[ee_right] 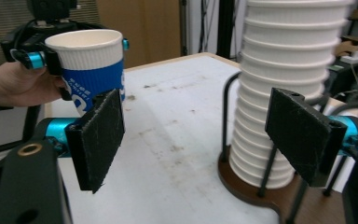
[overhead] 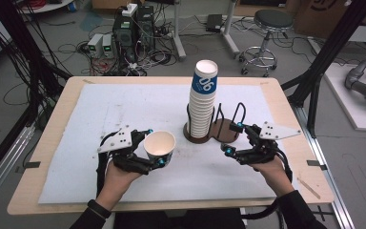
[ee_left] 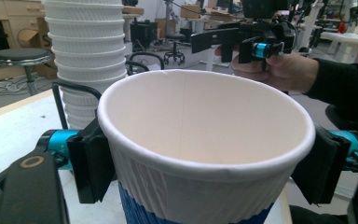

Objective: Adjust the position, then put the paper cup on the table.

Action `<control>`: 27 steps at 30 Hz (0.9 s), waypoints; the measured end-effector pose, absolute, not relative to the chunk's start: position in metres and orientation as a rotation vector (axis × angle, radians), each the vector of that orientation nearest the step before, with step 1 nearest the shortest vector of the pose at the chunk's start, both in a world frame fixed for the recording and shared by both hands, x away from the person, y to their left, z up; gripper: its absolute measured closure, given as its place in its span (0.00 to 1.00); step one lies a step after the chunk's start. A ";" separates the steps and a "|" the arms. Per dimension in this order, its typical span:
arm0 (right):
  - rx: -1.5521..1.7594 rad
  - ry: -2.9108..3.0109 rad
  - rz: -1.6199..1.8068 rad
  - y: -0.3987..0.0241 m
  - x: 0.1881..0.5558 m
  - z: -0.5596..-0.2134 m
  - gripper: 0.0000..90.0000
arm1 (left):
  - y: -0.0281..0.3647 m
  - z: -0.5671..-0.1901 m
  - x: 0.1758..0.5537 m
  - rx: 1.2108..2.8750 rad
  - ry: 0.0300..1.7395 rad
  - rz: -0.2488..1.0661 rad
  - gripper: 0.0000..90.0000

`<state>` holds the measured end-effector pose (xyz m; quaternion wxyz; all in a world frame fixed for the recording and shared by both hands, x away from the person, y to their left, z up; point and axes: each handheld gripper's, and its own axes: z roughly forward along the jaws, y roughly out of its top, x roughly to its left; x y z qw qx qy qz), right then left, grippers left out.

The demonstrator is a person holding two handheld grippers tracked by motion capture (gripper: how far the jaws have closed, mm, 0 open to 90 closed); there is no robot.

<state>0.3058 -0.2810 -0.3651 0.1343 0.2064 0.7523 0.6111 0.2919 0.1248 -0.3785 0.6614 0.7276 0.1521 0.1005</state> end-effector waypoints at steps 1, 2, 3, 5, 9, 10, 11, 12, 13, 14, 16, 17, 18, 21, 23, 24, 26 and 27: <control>0.606 2.171 1.766 -0.283 0.306 -0.366 0.22 | 0.124 -0.379 0.293 1.647 0.348 0.225 0.22; 0.615 2.165 1.767 -0.285 0.306 -0.367 0.22 | 0.124 -0.379 0.293 1.646 0.349 0.223 0.22; 0.619 2.158 1.761 -0.287 0.306 -0.368 0.23 | 0.123 -0.380 0.293 1.649 0.347 0.219 0.22; 0.634 2.155 1.752 -0.288 0.306 -0.369 0.23 | 0.122 -0.380 0.292 1.655 0.343 0.221 0.22; 0.624 2.144 1.743 -0.288 0.303 -0.368 0.23 | 0.120 -0.380 0.290 1.658 0.344 0.228 0.22; 0.622 2.144 1.745 -0.288 0.303 -0.367 0.22 | 0.119 -0.380 0.290 1.658 0.343 0.228 0.22; 0.614 2.139 1.746 -0.288 0.302 -0.366 0.22 | 0.119 -0.380 0.290 1.660 0.343 0.229 0.22; 0.616 2.138 1.745 -0.287 0.302 -0.365 0.23 | 0.119 -0.380 0.291 1.663 0.343 0.230 0.22; 0.616 2.135 1.749 -0.287 0.302 -0.365 0.23 | 0.119 -0.381 0.291 1.664 0.347 0.229 0.22; 0.613 2.129 1.752 -0.286 0.302 -0.364 0.22 | 0.119 -0.381 0.292 1.666 0.351 0.227 0.22; 0.616 2.128 1.745 -0.287 0.303 -0.365 0.22 | 0.120 -0.382 0.294 1.667 0.361 0.226 0.22; 0.622 2.131 1.744 -0.287 0.304 -0.365 0.23 | 0.122 -0.383 0.295 1.666 0.368 0.228 0.22; 0.629 2.128 1.742 -0.288 0.304 -0.366 0.23 | 0.122 -0.383 0.296 1.664 0.372 0.229 0.21; 0.646 2.127 1.737 -0.290 0.304 -0.367 0.23 | 0.125 -0.382 0.297 1.657 0.384 0.233 0.21; 0.650 2.124 1.733 -0.292 0.305 -0.367 0.23 | 0.126 -0.381 0.297 1.652 0.389 0.236 0.21; 0.649 2.127 1.734 -0.293 0.305 -0.368 0.23 | 0.127 -0.380 0.297 1.650 0.394 0.240 0.21; 0.650 2.122 1.728 -0.294 0.306 -0.368 0.23 | 0.128 -0.378 0.297 1.649 0.394 0.242 0.21; 0.657 2.122 1.728 -0.295 0.306 -0.368 0.23 | 0.128 -0.377 0.296 1.647 0.396 0.245 0.21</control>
